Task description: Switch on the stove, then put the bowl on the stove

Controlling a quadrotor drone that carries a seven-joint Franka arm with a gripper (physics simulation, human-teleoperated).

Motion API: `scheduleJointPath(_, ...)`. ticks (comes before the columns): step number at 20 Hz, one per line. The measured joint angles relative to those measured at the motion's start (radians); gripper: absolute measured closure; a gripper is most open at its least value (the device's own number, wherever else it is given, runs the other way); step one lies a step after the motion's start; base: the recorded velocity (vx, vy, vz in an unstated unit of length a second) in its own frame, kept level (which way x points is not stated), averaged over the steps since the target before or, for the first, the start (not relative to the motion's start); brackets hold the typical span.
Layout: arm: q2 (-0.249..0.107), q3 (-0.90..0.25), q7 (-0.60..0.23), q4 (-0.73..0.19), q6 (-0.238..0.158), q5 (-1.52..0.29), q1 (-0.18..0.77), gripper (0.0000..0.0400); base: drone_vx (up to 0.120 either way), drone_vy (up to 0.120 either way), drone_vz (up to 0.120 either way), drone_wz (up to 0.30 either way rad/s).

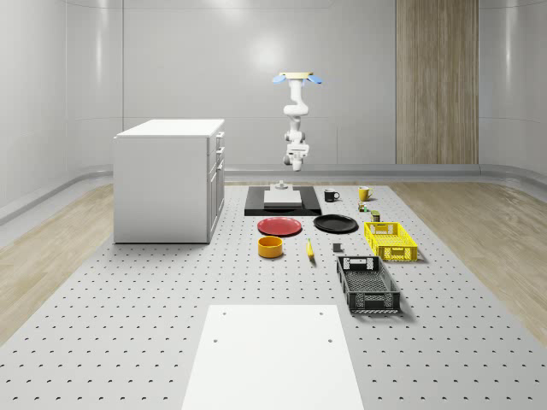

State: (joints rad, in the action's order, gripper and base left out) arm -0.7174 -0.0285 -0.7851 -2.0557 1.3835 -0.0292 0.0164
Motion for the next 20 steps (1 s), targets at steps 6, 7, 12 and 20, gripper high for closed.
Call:
scheduleJointPath(6,-0.004,-0.041,-0.008,-0.006,0.005,-0.058,0.013,0.0,0.12,-0.12,0.0,0.0)
scheduleJointPath(7,-0.005,-0.053,-0.01,-0.008,0.006,-0.074,0.016,0.0,0.04,-0.12,0.0,0.0)
scheduleJointPath(12,-0.012,-0.152,-0.029,-0.029,0.013,-0.214,0.047,0.0,0.0,-0.12,0.0,0.0)
scheduleJointPath(20,-0.064,-0.538,-0.137,-0.252,0.041,-0.8,0.187,0.0,0.0,-0.06,-0.015,0.0)
